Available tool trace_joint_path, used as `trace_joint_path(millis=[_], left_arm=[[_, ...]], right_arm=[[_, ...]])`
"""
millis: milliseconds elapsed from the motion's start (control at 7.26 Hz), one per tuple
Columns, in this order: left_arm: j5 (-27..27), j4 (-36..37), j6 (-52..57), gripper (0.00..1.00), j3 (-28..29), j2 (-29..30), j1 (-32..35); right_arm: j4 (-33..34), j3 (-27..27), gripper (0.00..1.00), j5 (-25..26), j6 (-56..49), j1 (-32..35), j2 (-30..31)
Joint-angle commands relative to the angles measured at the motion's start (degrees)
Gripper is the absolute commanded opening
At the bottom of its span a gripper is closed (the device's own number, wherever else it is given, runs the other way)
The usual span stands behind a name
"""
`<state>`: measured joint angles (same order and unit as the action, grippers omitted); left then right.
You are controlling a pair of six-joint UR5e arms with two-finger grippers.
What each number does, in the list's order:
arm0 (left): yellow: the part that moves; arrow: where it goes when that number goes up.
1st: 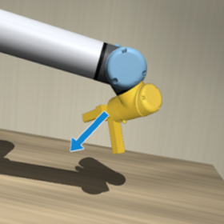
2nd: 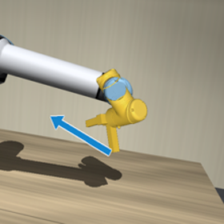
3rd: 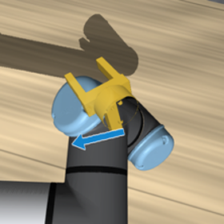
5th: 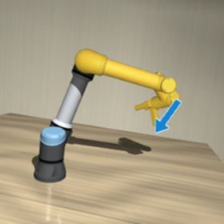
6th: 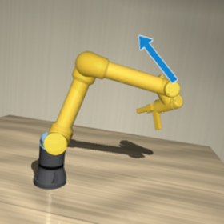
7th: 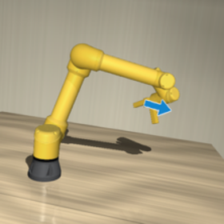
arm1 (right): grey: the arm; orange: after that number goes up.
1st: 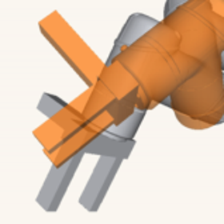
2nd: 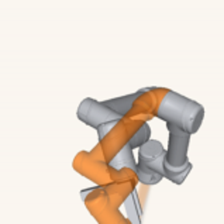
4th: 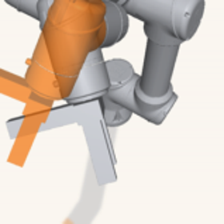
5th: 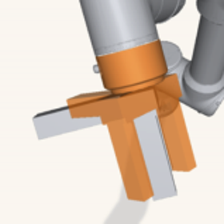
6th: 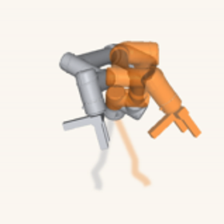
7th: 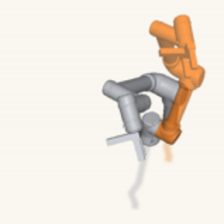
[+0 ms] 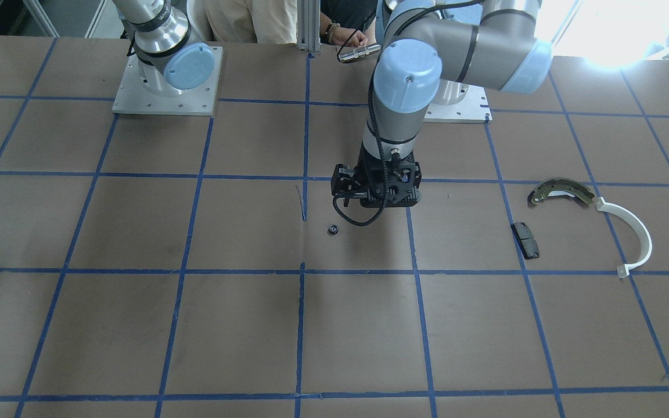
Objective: Place bearing gear from tray to pile
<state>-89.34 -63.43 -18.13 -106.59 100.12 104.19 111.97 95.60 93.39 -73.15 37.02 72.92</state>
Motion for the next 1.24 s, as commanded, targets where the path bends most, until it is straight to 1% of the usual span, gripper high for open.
trace_joint_path(millis=[0, 138, 275, 413, 551, 689, 826, 964, 1102], left_arm=[[0.13, 7.43, -4.97, 1.00, -3.18, 6.29, 3.72], [0.13, 7.80, -10.03, 1.00, -3.36, 8.58, 5.65], [0.04, 10.84, -10.86, 1.00, -2.84, 10.61, 7.93], [-0.22, 14.18, -10.70, 1.00, -3.00, 11.93, 7.96], [-0.49, 14.48, -10.87, 1.00, -2.83, 13.42, 7.96], [-0.84, 15.44, -10.78, 1.00, -3.35, 14.13, 7.96], [-1.10, 15.62, -10.78, 0.94, -3.18, 14.14, 7.96], [-1.10, 15.62, -10.87, 0.80, -3.53, 14.23, 7.96], [-1.10, 15.19, -10.78, 0.52, -3.88, 13.88, 7.87]], right_arm=[[6.31, 0.64, 0.93, -3.03, -6.63, -4.66, -7.77], [8.42, 1.17, 0.88, -3.04, -8.04, -4.68, -9.45], [9.66, 2.13, 0.86, -3.04, -8.23, -4.85, -10.68], [12.02, 2.75, 0.85, -2.34, -7.71, -4.94, -11.57], [12.92, 3.71, 0.83, -2.68, -7.79, -4.94, -12.36], [14.23, 4.07, 0.79, -2.60, -8.23, -4.94, -12.45], [14.94, 4.07, 0.66, -1.99, -8.41, -4.94, -12.37], [15.12, 3.99, 0.38, -1.90, -8.41, -4.94, -12.45], [15.12, 4.07, 0.19, -1.90, -8.49, -4.94, -12.45]])
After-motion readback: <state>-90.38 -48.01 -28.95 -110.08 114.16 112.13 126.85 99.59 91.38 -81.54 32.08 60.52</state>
